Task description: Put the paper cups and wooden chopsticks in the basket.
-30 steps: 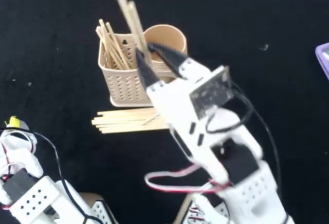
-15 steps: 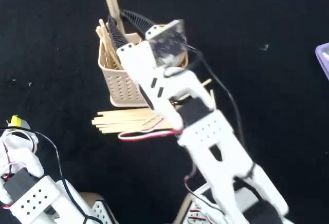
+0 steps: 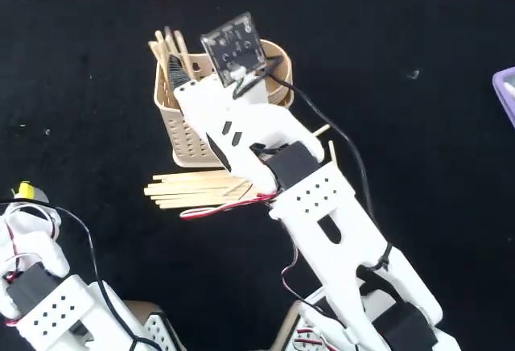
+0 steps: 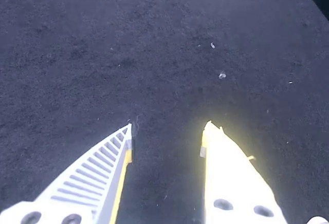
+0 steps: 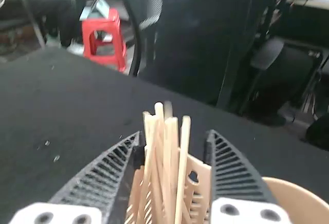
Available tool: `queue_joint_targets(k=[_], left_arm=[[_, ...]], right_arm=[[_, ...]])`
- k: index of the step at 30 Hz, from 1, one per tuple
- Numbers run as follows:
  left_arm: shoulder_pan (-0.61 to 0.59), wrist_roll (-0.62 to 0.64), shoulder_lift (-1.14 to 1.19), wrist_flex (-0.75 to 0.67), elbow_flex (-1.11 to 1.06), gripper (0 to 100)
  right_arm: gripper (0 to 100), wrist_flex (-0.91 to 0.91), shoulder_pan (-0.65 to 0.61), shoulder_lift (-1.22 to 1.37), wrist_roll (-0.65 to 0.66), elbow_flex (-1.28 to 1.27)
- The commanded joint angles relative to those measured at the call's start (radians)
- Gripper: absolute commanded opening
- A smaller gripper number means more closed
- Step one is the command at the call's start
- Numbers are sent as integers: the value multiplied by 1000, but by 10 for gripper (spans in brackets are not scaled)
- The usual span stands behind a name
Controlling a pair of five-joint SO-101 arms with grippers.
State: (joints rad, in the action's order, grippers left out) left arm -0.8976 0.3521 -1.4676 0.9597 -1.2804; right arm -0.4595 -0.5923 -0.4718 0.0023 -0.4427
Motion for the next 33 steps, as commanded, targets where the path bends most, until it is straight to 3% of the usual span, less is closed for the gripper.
queue_joint_targets(k=[1, 7, 13, 18, 25, 29, 33], left_arm=[[10, 3, -2, 3, 7, 223], [10, 3, -2, 3, 7, 223], [10, 3, -2, 3, 7, 223], [25, -23, -2, 3, 12, 223], [298, -390, 9, 44, 31, 225], [429, -583, 11, 190, 116, 226], [509, -868, 11, 371, 193, 223]], right_arm=[[211, -155, -21, -113, -5, 137], [159, -462, 34, -401, 2, 174], [130, -829, 311, -760, 3, 105], [184, -809, 526, -920, 3, -277], [222, -597, 680, -805, -8, -659], [215, -523, 713, -783, -8, -740], [215, -448, 715, -773, -8, -835]])
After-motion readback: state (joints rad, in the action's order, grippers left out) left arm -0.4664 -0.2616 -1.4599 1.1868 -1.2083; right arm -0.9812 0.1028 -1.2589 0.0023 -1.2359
